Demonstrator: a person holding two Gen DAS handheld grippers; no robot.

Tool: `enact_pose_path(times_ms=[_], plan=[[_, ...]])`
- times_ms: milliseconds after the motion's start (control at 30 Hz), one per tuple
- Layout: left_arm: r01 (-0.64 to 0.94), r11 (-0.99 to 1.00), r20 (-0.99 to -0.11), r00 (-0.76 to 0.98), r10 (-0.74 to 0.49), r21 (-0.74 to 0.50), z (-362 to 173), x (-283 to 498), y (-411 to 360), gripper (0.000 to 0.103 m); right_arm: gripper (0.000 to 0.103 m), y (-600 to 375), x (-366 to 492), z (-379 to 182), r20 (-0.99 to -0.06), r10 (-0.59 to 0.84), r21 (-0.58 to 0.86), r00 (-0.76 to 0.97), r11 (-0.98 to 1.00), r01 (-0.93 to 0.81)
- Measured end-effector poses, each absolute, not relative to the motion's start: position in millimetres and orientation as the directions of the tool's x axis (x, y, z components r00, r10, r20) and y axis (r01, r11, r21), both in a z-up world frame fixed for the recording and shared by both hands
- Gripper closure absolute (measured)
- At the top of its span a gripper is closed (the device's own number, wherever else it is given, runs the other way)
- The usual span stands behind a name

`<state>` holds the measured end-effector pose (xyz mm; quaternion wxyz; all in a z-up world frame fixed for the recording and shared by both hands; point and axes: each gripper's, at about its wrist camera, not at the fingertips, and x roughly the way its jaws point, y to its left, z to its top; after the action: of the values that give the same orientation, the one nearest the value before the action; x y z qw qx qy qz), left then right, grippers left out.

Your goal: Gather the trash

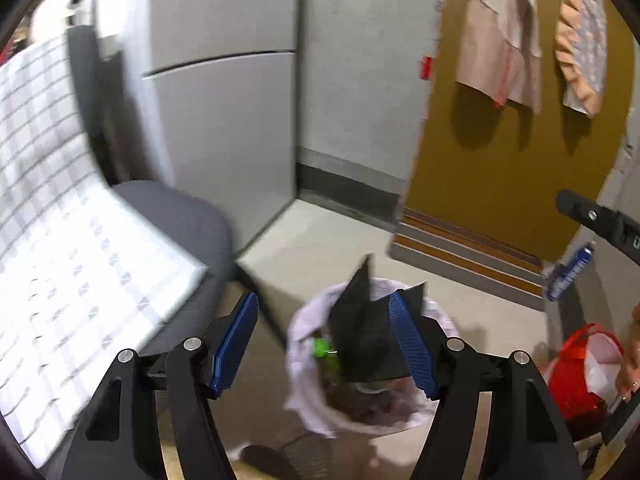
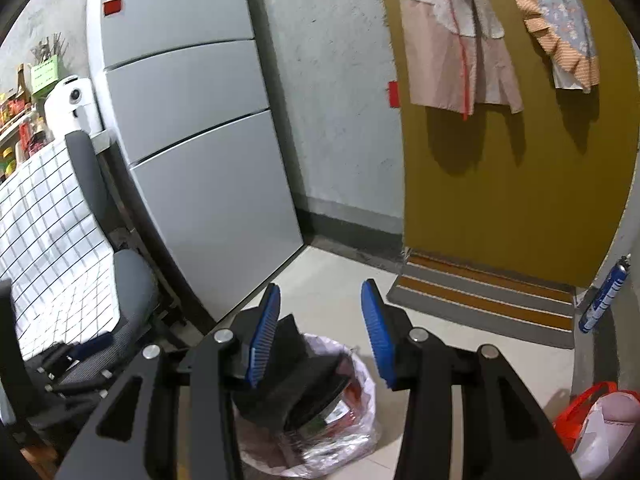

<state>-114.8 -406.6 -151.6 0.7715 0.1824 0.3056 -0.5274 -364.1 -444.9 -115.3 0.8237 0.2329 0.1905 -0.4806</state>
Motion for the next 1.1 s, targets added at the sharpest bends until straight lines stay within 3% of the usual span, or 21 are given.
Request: enact_pose_path(times_ms=[233,300,433,633,1100], plan=[[0.873,0.487,-0.663,0.345,-0.664,-0.033,-131.1,-93.3,-348.7,0.016,0.052,-413.2,-335.4,-108.5,-0.561,-0.645,0.170,0.519,0.524,0.835],[0.863,0.504,-0.665,0.359,-0.656,-0.032,-126.6,-93.4,-338.1,0.016,0.047,-402.5,-325.0,-104.0,-0.582,-0.613,0.165,0.534,0.554,0.816],[0.837,0.547,-0.675,0.390,-0.627,-0.024,-112.4,-92.5,-311.3,0.016,0.026,-382.4,-308.0,-88.1,-0.617,-0.563,0.150,0.550,0.602,0.784],[0.794,0.607,-0.697,0.416,-0.584,-0.035,-84.0,-87.4,-276.1,0.015,0.006,-346.1,-286.6,-55.4,-0.623,-0.520,0.126,0.585,0.671,0.731],[0.630,0.775,-0.694,0.574,-0.433,0.038,-9.0,-66.7,-190.5,0.013,0.006,-295.5,-266.2,15.2,-0.546,-0.546,0.017,0.635,0.751,0.660]])
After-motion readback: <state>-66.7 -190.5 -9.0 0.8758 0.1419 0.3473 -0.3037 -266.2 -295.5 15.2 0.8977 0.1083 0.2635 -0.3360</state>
